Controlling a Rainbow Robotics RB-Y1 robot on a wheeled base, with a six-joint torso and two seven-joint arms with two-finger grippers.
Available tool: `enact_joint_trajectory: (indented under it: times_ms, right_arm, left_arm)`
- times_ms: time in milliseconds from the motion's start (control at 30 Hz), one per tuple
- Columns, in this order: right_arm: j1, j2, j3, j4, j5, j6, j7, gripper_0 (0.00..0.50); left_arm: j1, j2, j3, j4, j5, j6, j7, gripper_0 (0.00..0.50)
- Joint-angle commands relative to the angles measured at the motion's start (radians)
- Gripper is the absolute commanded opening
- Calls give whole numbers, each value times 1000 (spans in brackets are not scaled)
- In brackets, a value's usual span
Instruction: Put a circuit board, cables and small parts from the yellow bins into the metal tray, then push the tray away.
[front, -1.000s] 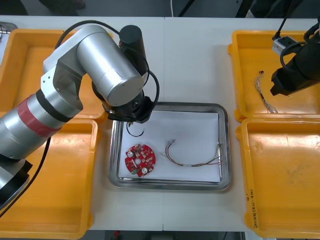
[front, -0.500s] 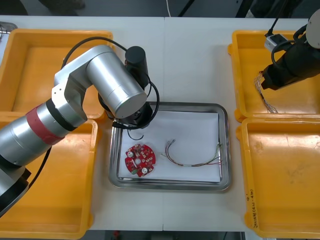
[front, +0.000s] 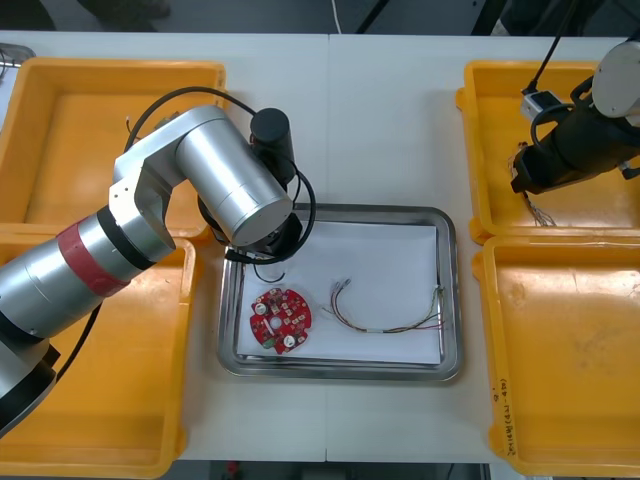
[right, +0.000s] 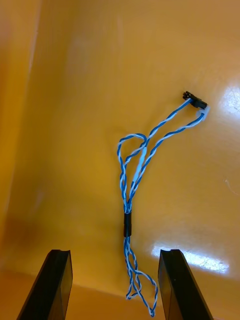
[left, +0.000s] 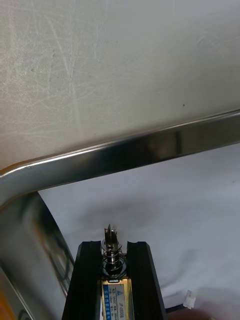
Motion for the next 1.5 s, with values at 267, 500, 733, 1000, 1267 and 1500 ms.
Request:
enact_joint_trajectory:
  times_ms: [267, 500, 733, 1000, 1267, 1500]
  right_arm:
    - [-4, 7, -21, 24, -2, -82, 64, 500]
    - [33, 7, -7, 24, -11, -130, 57, 500]
    - [53, 7, -7, 24, -15, -133, 56, 500]
    - [76, 7, 5, 25, -21, -161, 54, 500]
    - [100, 7, 23, 24, -25, -196, 44, 500]
    - [113, 7, 23, 25, -26, -193, 39, 108]
  left_arm:
    - [4, -12, -13, -6, -15, -14, 76, 500]
    - [3, -12, -13, -9, -15, -14, 77, 500]
    - [3, -11, -10, -30, -13, -13, 87, 500]
    - [3, 6, 79, -137, 27, 89, 82, 500]
    - [3, 55, 183, -240, 103, 167, 57, 500]
    - [3, 104, 325, -260, 185, 207, -58, 500]
